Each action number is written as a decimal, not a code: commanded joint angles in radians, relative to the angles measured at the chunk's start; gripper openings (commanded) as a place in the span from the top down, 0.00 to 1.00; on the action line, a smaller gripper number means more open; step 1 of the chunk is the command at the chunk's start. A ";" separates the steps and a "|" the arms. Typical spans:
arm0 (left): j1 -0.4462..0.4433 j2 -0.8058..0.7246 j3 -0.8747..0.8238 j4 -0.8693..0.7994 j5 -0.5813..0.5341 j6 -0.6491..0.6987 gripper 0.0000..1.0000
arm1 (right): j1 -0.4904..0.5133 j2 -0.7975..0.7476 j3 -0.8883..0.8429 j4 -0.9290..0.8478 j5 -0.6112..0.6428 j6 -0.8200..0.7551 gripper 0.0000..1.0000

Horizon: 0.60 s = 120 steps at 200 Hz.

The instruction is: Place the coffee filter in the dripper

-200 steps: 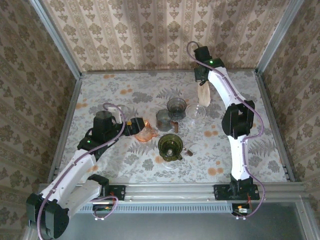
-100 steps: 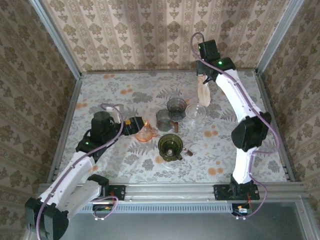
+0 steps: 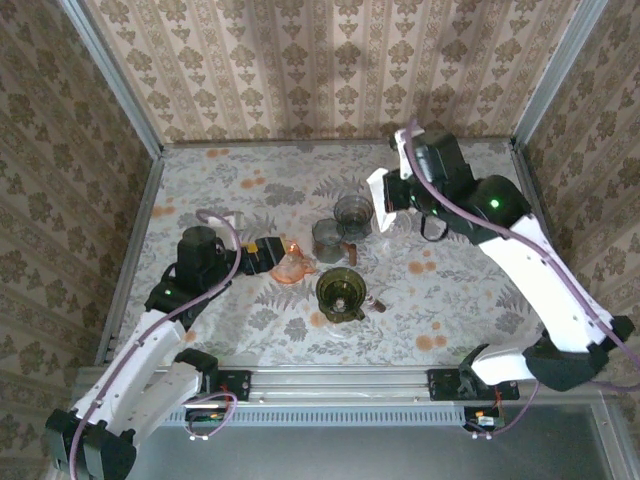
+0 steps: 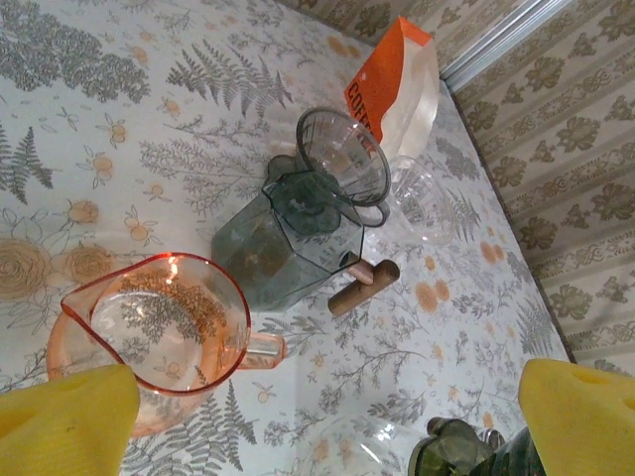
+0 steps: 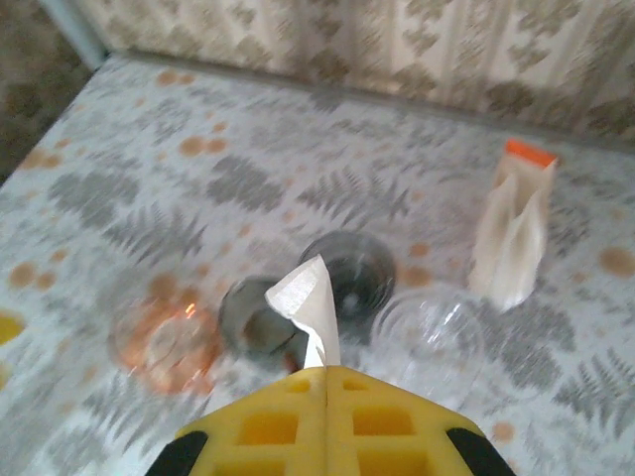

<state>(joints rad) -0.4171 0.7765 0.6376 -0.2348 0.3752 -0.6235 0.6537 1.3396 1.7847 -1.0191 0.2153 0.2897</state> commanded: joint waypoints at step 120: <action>-0.089 -0.023 0.050 -0.024 0.080 0.072 0.02 | 0.235 0.356 0.408 -0.729 -0.283 0.248 1.00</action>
<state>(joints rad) -0.4866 0.7742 0.6506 -0.2470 0.4316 -0.5896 0.8822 1.6569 2.1220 -1.5761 -0.0605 0.5018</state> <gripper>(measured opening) 0.983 0.065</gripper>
